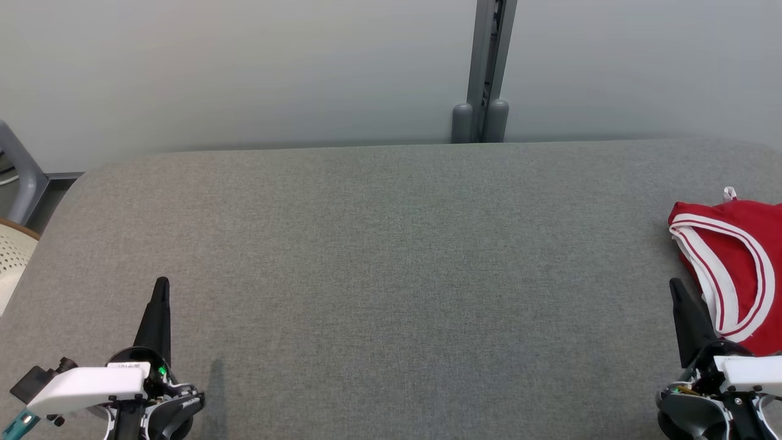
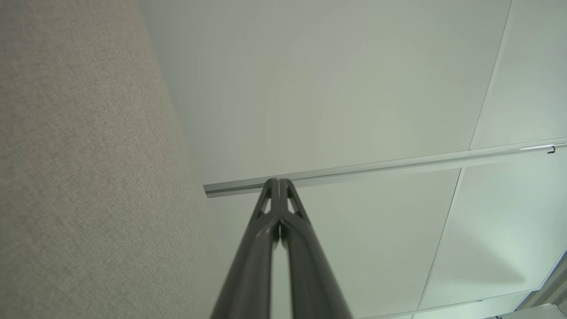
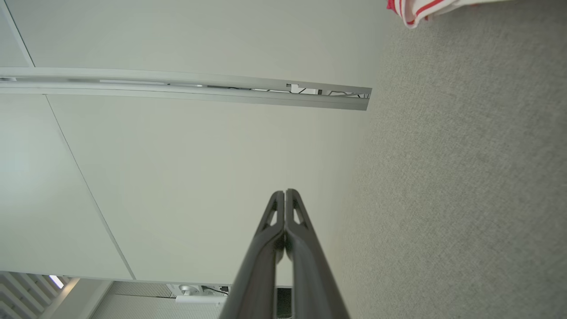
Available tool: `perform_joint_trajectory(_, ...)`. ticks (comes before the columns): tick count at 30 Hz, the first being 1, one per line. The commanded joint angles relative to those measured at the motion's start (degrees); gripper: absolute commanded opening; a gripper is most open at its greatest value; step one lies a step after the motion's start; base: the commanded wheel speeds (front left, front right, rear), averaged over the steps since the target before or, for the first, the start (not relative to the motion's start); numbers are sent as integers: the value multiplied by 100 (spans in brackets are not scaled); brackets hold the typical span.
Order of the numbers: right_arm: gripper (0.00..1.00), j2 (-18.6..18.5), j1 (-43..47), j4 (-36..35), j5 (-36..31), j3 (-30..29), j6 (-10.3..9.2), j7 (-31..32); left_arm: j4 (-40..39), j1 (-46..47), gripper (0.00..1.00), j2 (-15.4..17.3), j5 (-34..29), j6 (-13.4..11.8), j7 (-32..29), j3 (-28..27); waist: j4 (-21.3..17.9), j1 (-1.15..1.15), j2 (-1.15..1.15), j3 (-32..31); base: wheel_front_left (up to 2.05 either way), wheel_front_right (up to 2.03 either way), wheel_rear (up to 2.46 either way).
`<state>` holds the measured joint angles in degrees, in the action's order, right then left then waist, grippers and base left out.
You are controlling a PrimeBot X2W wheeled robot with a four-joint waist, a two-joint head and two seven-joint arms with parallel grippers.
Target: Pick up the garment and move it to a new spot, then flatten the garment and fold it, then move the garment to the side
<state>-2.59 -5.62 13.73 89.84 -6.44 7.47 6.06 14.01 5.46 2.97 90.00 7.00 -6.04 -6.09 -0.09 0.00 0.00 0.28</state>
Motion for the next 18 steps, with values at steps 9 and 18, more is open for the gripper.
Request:
perform_joint_trajectory(9, 0, -52, -85, 47, 261, -17, 4, 59, 10, 112, 0, -9, 240, 71, -75, -72, 9, 0, 0, -11, 0, 0, 0)
perform_joint_trajectory(18, 0, -52, -84, 46, 261, -16, 3, 59, 9, 107, 0, -10, 240, 71, -72, -72, 9, 0, 0, -11, 0, 0, 0)
